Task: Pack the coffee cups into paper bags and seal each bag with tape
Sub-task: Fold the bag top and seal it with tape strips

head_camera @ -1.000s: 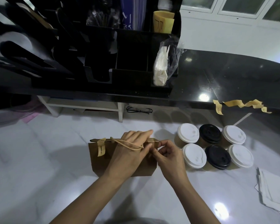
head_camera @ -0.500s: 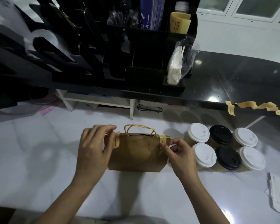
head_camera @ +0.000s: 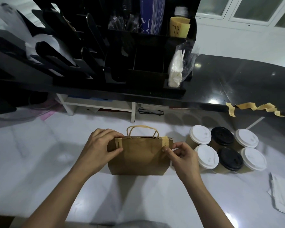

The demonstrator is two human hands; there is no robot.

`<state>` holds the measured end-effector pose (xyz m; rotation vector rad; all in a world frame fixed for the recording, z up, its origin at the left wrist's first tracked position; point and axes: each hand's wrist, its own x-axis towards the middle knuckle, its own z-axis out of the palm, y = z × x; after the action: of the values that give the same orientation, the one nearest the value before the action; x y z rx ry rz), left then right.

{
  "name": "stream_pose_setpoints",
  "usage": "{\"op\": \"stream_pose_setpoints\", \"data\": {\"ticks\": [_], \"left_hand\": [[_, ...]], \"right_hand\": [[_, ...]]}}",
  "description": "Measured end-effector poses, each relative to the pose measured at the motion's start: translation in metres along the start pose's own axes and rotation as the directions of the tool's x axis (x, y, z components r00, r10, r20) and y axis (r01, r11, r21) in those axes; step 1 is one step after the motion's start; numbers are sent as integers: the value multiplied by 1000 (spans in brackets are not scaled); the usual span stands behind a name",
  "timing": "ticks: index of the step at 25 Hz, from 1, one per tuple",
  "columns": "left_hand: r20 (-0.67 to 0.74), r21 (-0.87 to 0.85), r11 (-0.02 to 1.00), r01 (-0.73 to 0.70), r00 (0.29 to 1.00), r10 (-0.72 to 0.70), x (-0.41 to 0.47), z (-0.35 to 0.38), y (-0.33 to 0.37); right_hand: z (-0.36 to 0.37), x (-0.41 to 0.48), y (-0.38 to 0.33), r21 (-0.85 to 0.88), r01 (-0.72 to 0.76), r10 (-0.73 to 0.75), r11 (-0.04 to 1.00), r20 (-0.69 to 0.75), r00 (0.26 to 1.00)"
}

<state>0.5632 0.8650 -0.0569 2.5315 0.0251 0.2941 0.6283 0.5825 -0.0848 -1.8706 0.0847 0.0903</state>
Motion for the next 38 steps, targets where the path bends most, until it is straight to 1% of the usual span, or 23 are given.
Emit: {"op": "stream_pose_setpoints", "data": {"ticks": [3,8,11,14,16,17,19,21,23,27,31,33,35,38], "left_hand": [[-4,17,1000,25,1000,-25,2,2,-1],[-43,-16,1000,26,999,-27,1,1,-4],[-35,-21,999,48,998,-49,3,-1,-4],[-17,-8,999,34,999,-34,5,0,-4],[-16,-53,998,32,999,-33,2,2,-5],[-24,-98,994,54,998,-56,0,4,-6],[-39,-226,962,155,985,-168,-6,8,-9],[-22,-401,868,294,944,-329,-13,15,-10],[14,-515,770,377,902,-432,-19,22,-11],[48,-545,743,389,899,-436,-33,34,-13],[121,-565,708,424,891,-437,-43,38,-12],[128,-566,706,426,891,-435,-45,39,-12],[125,-565,707,426,891,-437,-46,40,-13],[142,-587,687,429,890,-434,-47,38,-13]], "right_hand": [[0,-1,1,-4,10,-10,1000,5,1000],[-2,-1,0,-4,28,-28,1000,18,999],[-2,-2,-1,-6,43,-42,999,36,998],[-2,-2,1,-5,29,-29,1000,39,999],[-2,-3,2,-4,22,-21,1000,42,999],[-2,-4,3,-12,20,-20,1000,42,999],[-1,-7,4,-35,26,-25,999,26,999],[1,-10,5,-46,20,-20,999,7,1000],[3,-13,7,-56,17,-15,998,21,1000],[7,-21,12,-87,11,-1,996,119,993],[10,-30,24,-84,-61,74,995,161,984],[11,-36,23,-79,-69,83,994,182,980],[13,-40,22,-70,-61,72,996,180,981],[15,-47,17,-45,-41,46,998,137,990]]}}
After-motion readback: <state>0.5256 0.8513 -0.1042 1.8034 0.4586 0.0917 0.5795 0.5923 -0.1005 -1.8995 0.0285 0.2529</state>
